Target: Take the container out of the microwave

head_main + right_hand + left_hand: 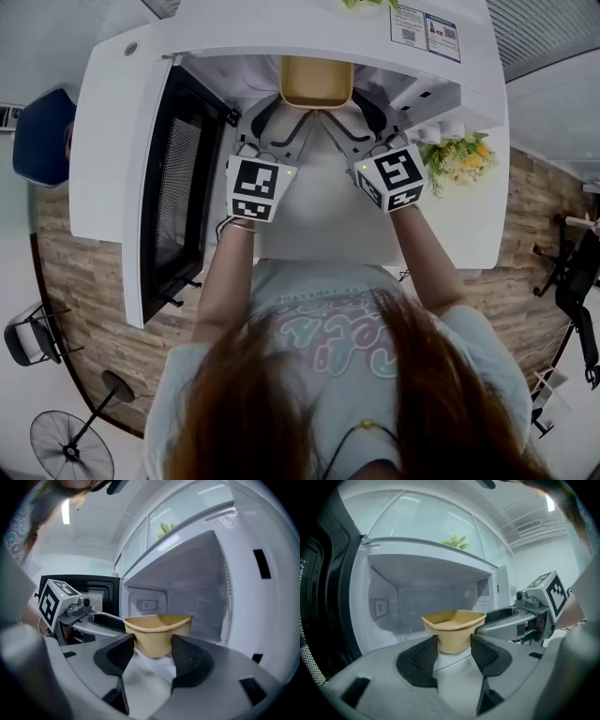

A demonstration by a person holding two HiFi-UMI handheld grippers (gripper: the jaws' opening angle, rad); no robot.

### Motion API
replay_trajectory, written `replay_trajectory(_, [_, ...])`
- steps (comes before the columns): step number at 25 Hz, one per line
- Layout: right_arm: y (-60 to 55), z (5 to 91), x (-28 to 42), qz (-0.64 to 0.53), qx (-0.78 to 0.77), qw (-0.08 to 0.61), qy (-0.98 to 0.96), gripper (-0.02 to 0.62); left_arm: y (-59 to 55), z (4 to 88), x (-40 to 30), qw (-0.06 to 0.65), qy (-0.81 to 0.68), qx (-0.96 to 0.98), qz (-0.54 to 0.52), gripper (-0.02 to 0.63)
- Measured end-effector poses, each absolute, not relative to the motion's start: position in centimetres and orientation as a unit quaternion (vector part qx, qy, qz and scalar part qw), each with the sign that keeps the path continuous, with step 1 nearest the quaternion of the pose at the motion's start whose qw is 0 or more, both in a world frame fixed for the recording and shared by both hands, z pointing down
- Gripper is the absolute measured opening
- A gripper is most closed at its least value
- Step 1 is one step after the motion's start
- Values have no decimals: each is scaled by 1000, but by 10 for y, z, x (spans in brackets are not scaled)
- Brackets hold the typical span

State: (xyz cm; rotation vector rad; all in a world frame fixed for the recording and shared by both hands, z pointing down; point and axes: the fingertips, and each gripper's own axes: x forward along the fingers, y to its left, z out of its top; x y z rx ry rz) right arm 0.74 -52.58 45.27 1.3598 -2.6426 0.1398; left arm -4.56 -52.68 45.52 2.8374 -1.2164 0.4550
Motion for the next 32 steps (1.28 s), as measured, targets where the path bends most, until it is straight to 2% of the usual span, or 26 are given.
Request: replay_trajectory(32, [-472, 440, 16, 50, 408, 62, -910, 244, -468, 439, -38, -9, -431, 889, 155, 218])
